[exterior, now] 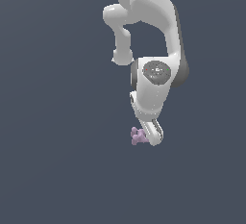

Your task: Pick up the object and move it to a goal position.

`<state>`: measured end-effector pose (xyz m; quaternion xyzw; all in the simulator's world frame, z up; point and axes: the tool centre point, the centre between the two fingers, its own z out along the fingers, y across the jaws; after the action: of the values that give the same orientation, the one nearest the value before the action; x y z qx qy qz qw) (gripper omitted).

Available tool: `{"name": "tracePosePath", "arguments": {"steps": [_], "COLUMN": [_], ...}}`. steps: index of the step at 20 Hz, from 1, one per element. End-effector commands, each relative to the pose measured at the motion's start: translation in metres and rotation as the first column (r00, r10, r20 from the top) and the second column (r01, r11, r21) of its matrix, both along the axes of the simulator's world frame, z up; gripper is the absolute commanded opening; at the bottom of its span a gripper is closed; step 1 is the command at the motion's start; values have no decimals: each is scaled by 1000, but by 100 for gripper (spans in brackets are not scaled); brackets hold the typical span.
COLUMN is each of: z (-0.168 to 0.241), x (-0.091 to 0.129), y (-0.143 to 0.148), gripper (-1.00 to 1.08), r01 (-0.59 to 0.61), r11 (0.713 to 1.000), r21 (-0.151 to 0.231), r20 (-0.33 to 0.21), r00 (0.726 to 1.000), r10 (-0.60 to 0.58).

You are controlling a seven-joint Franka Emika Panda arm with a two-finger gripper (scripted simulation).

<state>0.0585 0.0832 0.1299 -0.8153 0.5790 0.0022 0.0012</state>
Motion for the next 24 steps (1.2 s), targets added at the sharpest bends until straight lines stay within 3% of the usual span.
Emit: {"name": "tracePosePath", "arguments": {"steps": [1,12,24], "z": [-1,-5,-13], "x": [2,7,8], "y": [4,14,16], "gripper": [100,100,100], "r01": [62,232,258], "r11": [998,973,966], "r21": [-1,-4,-4], "r20": [0,2,2], "r00": [998,973,966], "r10": [-62,-232,-258]}}
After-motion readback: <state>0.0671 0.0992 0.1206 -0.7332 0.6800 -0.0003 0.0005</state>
